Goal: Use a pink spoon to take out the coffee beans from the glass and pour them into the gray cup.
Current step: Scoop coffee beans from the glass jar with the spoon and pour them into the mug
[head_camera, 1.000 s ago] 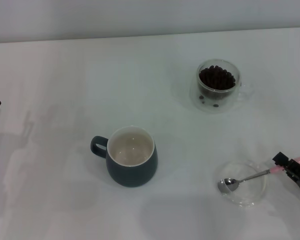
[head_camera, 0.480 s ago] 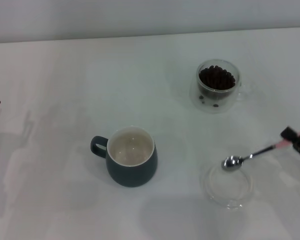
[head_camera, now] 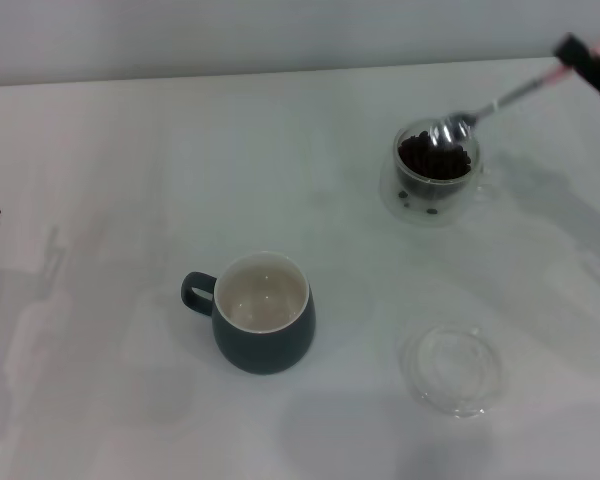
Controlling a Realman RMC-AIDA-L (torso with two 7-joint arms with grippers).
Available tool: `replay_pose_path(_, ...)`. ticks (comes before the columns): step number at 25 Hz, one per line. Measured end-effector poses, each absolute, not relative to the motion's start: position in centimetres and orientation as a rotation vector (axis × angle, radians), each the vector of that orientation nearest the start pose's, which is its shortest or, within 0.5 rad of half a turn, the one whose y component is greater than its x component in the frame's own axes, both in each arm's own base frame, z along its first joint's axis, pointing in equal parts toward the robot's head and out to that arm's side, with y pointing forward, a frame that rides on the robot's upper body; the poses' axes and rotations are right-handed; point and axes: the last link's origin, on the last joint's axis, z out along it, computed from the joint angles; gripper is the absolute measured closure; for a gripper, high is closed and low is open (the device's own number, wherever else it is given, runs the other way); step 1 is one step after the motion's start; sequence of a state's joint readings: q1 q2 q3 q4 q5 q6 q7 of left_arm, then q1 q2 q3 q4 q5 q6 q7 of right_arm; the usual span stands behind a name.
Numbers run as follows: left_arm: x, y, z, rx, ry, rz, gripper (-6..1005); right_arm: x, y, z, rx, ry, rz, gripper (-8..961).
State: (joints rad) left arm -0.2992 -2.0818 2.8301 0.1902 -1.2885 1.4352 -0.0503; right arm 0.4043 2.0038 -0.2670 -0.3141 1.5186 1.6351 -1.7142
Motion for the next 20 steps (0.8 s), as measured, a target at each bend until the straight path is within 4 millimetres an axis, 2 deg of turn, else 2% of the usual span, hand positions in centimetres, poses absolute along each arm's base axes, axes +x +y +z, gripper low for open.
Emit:
replay_pose_path(3, -33.3, 26.3, -2.4, -1.594, -0.436, -0.747, 254, 30.4, 33.2, 7.2, -1.981, 0.886, 1.318, 810)
replay_pose_path(7, -33.4, 26.1, -2.5, -1.579, -0.471, -0.766, 254, 29.8, 35.3, 6.7, -2.075, 0.781, 1.115, 808)
replay_pose_path(12, -33.8, 25.8, -2.3, -1.564, -0.527, -0.8, 254, 30.6, 36.1, 5.7, -2.107, 0.727, 0.931, 806)
replay_pose_path(20, -34.0, 25.9, -2.1, -1.551, -0.534, -0.794, 254, 31.8, 36.2, 4.7, -2.103, 0.751, 0.821, 803)
